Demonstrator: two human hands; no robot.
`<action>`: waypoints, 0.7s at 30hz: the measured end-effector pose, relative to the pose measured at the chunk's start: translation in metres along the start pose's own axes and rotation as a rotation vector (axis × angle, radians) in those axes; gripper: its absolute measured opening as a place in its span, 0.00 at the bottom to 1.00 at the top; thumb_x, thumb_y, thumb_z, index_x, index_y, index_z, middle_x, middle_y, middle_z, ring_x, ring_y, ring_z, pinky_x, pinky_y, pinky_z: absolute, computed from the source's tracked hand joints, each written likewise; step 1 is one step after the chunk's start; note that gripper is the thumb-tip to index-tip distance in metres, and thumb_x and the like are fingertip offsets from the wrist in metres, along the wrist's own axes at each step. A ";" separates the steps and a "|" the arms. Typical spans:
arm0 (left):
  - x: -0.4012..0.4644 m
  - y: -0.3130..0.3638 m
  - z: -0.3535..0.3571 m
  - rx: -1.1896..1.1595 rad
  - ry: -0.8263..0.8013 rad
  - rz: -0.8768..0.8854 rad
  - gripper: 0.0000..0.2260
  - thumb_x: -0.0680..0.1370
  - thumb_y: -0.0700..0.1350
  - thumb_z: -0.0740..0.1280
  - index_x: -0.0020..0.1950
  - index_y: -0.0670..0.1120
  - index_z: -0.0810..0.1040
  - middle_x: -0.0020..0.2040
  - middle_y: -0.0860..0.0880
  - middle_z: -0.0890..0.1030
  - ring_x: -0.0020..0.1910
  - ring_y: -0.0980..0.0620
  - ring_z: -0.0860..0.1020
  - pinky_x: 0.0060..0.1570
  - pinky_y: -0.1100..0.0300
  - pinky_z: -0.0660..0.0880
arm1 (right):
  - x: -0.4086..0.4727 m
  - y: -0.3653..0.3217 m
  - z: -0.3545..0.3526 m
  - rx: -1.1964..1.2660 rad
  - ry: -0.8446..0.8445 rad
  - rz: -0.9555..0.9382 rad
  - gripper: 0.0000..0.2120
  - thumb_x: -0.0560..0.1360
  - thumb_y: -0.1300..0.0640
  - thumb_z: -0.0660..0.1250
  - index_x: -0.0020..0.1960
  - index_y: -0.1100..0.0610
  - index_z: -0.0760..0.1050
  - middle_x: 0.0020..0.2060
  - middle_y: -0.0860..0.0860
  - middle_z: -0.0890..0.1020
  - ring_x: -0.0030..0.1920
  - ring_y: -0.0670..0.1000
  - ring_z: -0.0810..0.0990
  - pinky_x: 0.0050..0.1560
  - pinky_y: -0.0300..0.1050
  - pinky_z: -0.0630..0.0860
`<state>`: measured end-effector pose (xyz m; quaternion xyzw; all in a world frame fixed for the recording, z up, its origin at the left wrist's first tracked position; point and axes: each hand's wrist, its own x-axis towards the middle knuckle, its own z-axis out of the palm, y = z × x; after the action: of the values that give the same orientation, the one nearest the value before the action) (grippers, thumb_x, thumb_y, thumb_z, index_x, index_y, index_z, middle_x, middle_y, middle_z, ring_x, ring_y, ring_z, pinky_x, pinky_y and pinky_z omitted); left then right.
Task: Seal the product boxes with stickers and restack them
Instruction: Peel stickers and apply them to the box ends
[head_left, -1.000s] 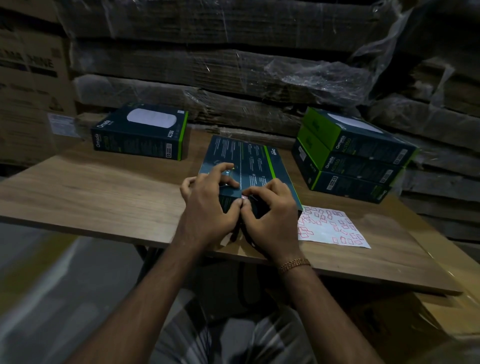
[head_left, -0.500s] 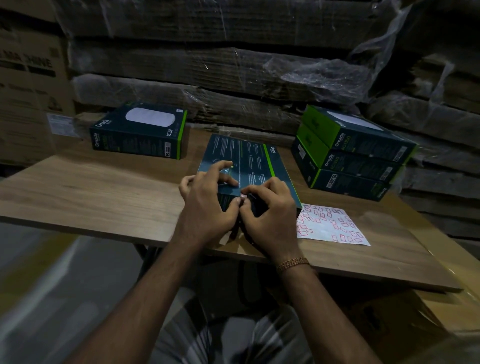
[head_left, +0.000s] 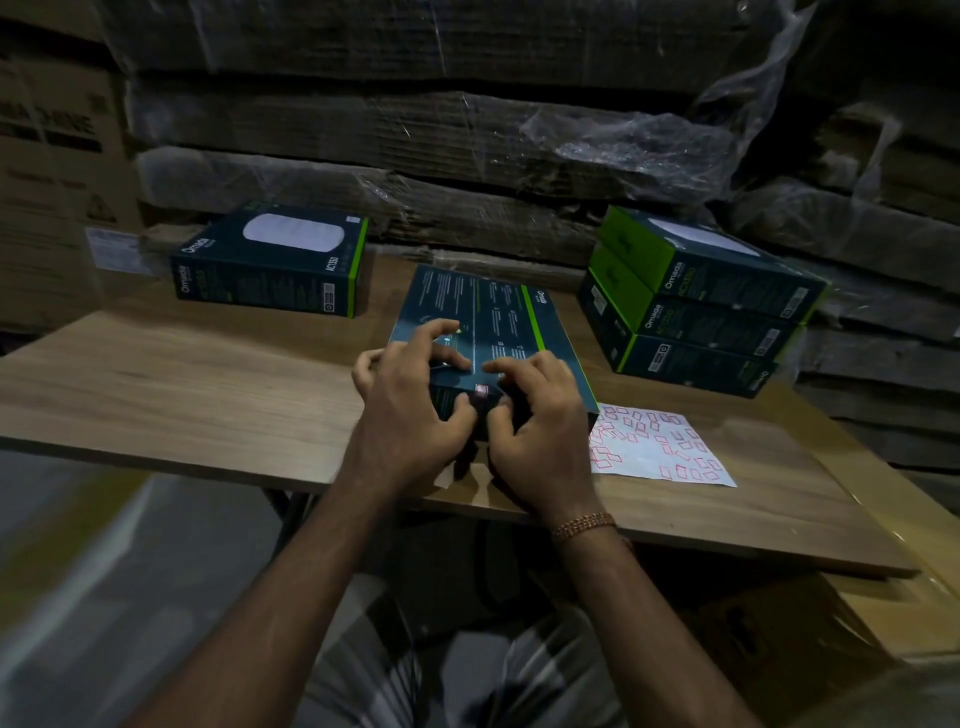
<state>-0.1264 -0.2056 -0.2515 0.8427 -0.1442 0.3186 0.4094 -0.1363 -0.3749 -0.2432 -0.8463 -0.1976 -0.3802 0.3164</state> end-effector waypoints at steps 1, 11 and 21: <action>0.000 0.001 0.000 -0.003 -0.004 0.001 0.33 0.75 0.46 0.74 0.78 0.56 0.67 0.58 0.61 0.81 0.67 0.58 0.73 0.76 0.53 0.55 | 0.000 0.000 -0.001 -0.004 -0.009 -0.004 0.17 0.74 0.65 0.68 0.61 0.55 0.80 0.50 0.49 0.75 0.52 0.51 0.74 0.52 0.54 0.77; -0.001 0.002 -0.001 -0.002 0.015 0.023 0.32 0.76 0.49 0.76 0.78 0.55 0.68 0.57 0.61 0.81 0.64 0.60 0.74 0.71 0.57 0.55 | 0.001 0.000 -0.002 -0.112 -0.103 -0.013 0.16 0.76 0.56 0.64 0.62 0.50 0.81 0.50 0.48 0.69 0.52 0.50 0.70 0.52 0.54 0.74; -0.001 0.003 -0.001 0.006 0.015 0.019 0.32 0.76 0.51 0.77 0.78 0.55 0.68 0.57 0.62 0.81 0.65 0.60 0.74 0.73 0.51 0.57 | 0.001 -0.001 -0.002 -0.119 -0.119 -0.010 0.13 0.75 0.56 0.64 0.59 0.49 0.78 0.49 0.48 0.68 0.51 0.50 0.69 0.51 0.55 0.73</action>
<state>-0.1286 -0.2067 -0.2504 0.8402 -0.1482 0.3290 0.4048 -0.1376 -0.3760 -0.2412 -0.8838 -0.1973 -0.3417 0.2515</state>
